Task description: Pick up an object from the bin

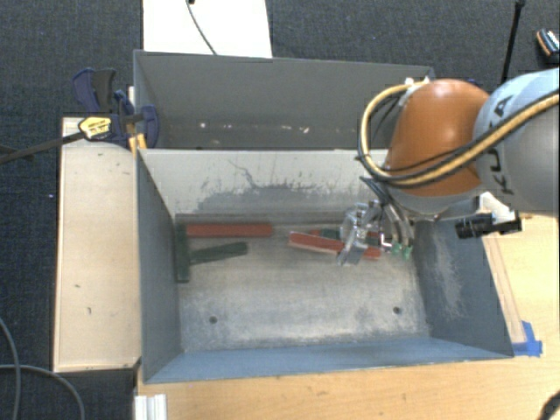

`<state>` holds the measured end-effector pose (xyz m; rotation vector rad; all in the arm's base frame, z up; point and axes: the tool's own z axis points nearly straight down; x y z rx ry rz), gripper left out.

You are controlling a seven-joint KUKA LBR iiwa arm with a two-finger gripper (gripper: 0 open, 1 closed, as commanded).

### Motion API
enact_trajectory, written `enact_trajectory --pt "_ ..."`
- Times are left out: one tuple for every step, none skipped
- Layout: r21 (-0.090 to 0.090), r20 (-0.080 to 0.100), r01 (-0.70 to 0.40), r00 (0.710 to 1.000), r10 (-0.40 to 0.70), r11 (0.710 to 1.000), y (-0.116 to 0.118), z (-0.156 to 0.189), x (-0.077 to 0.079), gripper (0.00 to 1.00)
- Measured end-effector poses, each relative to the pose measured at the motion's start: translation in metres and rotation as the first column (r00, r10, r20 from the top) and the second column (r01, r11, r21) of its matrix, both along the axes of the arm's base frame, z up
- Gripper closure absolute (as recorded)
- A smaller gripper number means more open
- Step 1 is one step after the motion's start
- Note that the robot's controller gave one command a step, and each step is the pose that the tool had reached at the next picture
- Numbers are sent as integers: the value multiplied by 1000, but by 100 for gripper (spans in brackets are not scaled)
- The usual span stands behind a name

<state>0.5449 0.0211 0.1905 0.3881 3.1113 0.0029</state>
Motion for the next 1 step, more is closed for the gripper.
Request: enact_trajectory --pt "0 -1 0 1000 0 1000 0 0 1 100"
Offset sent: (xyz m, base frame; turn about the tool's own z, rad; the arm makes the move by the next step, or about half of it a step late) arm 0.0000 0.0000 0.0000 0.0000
